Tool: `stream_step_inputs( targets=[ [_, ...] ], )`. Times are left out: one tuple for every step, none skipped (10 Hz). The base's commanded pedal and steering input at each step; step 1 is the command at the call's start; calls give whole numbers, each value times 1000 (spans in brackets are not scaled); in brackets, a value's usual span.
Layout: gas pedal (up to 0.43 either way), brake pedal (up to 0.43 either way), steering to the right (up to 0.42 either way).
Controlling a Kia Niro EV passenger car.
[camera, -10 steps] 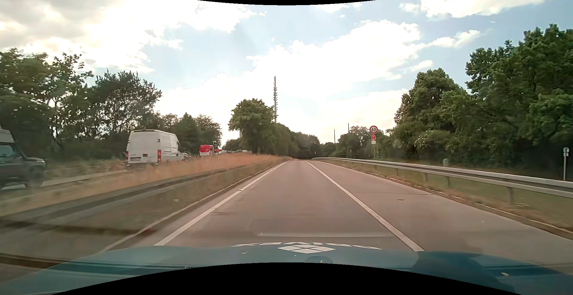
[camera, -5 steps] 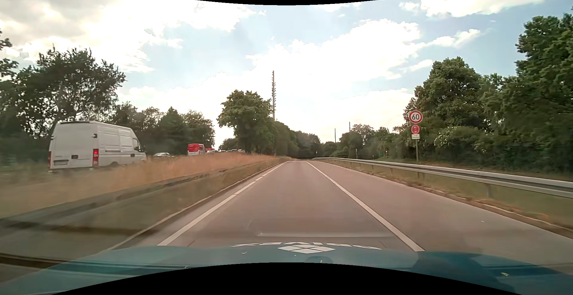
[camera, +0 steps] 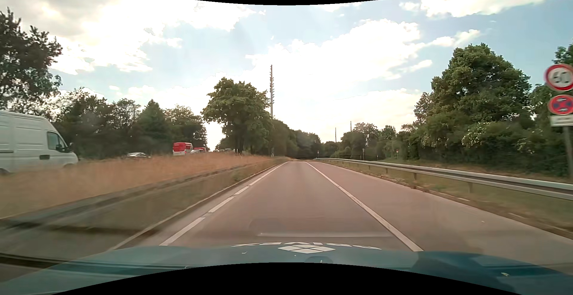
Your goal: Follow the waypoints while adhering to traffic rules and regulations
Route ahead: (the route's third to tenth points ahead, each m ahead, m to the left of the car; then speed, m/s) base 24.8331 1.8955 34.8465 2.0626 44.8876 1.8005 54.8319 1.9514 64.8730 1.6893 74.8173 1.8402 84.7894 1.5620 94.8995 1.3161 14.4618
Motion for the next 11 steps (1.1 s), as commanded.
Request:
stream_step_inputs(
  targets=[
    [240,0,-1],
    [228,0,-1],
    [228,0,-1],
    [228,0,-1],
    [220,0,-1],
    [220,0,-1],
    [220,0,-1],
    [220,0,-2],
    [220,0,-2],
    [220,0,-3],
    [220,0,-3]
  ],
)
